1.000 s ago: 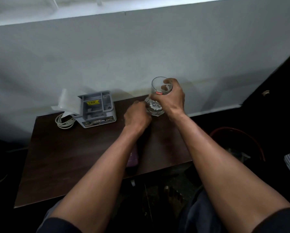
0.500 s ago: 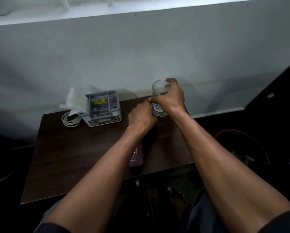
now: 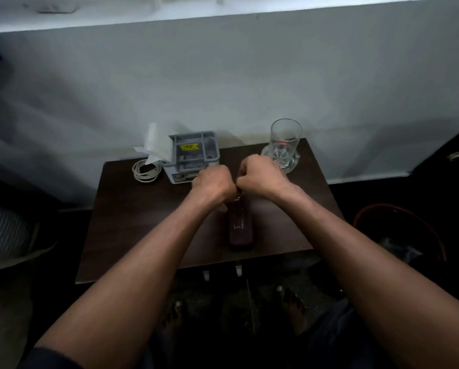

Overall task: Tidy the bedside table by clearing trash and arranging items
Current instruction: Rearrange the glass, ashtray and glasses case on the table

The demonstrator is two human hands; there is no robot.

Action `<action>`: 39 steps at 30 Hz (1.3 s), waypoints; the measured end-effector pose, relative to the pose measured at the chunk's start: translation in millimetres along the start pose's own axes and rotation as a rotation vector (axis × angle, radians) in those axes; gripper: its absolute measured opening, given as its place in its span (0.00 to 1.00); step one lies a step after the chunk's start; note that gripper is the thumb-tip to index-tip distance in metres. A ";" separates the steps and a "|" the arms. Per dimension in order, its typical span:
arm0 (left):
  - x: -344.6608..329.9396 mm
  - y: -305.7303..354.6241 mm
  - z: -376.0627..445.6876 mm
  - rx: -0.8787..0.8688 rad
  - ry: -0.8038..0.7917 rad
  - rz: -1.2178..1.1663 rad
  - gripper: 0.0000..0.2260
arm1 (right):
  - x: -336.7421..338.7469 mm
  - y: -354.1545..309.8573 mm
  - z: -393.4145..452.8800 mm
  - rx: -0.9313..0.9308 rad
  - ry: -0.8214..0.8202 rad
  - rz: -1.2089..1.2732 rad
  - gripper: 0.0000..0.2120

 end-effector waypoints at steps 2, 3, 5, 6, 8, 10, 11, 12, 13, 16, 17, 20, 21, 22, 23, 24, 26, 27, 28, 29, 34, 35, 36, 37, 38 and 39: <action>-8.1 -12.0 -4.8 0.037 -0.072 -0.044 0.12 | -7.6 3.6 -6.4 -0.041 -0.084 -0.110 0.10; -12.8 -16.9 -5.1 0.045 -0.110 -0.064 0.14 | -12.0 6.4 -8.9 -0.063 -0.134 -0.149 0.12; -31.4 -23.1 -9.4 0.075 -0.270 -0.157 0.17 | -28.1 15.9 -14.8 -0.131 -0.295 -0.161 0.18; -42.9 -24.5 -15.7 0.102 -0.375 -0.222 0.16 | -40.3 19.6 -19.4 -0.169 -0.394 -0.119 0.20; -58.0 -26.1 -22.1 0.118 -0.489 -0.253 0.16 | -60.1 21.1 -22.2 -0.210 -0.510 0.002 0.20; -57.9 -24.6 -15.3 0.068 -0.452 -0.227 0.14 | -60.2 20.3 -11.0 -0.204 -0.463 0.045 0.16; -52.6 -22.5 -9.7 0.035 -0.386 -0.232 0.13 | -53.1 19.2 -3.1 -0.187 -0.394 0.044 0.15; -47.0 -19.3 -4.2 0.002 -0.318 -0.258 0.13 | -42.8 19.6 5.6 -0.165 -0.301 0.045 0.15; -40.6 -16.0 0.4 -0.027 -0.256 -0.296 0.15 | -30.6 19.3 13.6 -0.138 -0.201 0.047 0.16; -24.9 -1.4 6.8 -0.133 -0.115 -0.373 0.14 | -7.0 18.0 27.3 -0.060 -0.010 0.067 0.21; -21.3 4.0 7.5 -0.178 -0.079 -0.360 0.13 | -6.8 16.6 29.3 -0.039 0.003 0.085 0.20; -16.6 12.9 10.8 -0.246 -0.013 -0.304 0.16 | -13.5 11.6 34.5 0.007 0.018 0.084 0.16; -17.1 13.2 13.5 -0.251 -0.005 -0.301 0.18 | -15.5 10.2 35.8 0.019 0.023 0.072 0.14; -18.3 12.9 15.9 -0.252 0.000 -0.296 0.18 | -17.0 8.9 36.8 0.029 0.029 0.066 0.13; -18.9 12.1 18.0 -0.247 0.005 -0.291 0.19 | -17.2 7.5 37.5 0.038 0.033 0.072 0.13; -19.9 11.2 20.4 -0.241 0.009 -0.286 0.20 | -16.8 6.2 37.9 0.043 0.035 0.082 0.14; -20.9 10.1 22.6 -0.232 0.016 -0.269 0.23 | -16.3 3.6 38.2 0.052 0.030 0.085 0.15; -20.7 10.3 22.2 -0.230 0.021 -0.250 0.24 | -16.3 2.7 38.4 0.055 0.026 0.078 0.15; -20.6 10.4 21.8 -0.227 0.024 -0.234 0.25 | -16.8 1.9 38.3 0.056 0.021 0.072 0.15; -20.4 10.6 20.8 -0.227 0.027 -0.223 0.25 | -16.4 0.9 37.5 0.061 0.022 0.069 0.14; -0.9 9.1 10.1 -0.227 0.145 -0.137 0.21 | 5.4 -7.8 29.1 0.085 0.185 0.051 0.08; 5.9 6.6 6.7 -0.220 0.176 -0.140 0.21 | 10.3 -13.5 26.6 0.102 0.220 0.060 0.10; 12.8 3.6 3.0 -0.216 0.203 -0.151 0.21 | 13.7 -19.1 24.5 0.113 0.243 0.069 0.11; 19.4 0.0 -0.4 -0.210 0.229 -0.163 0.22 | 16.1 -24.4 22.2 0.117 0.259 0.070 0.12; 26.4 -5.7 -3.9 -0.202 0.261 -0.175 0.22 | 16.8 -30.2 20.2 0.115 0.266 0.064 0.12; 32.8 -12.3 -6.4 -0.194 0.296 -0.186 0.22 | 16.8 -35.6 18.5 0.109 0.275 0.060 0.11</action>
Point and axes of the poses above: each hand's wrist, its own z-axis towards the middle knuckle, its own x-axis out of the back of the hand, y = z × x, the point moved 10 cm from there along z, towards the middle knuckle, and after that the axes turned 5 degrees about -x, right-handed, at the moved point
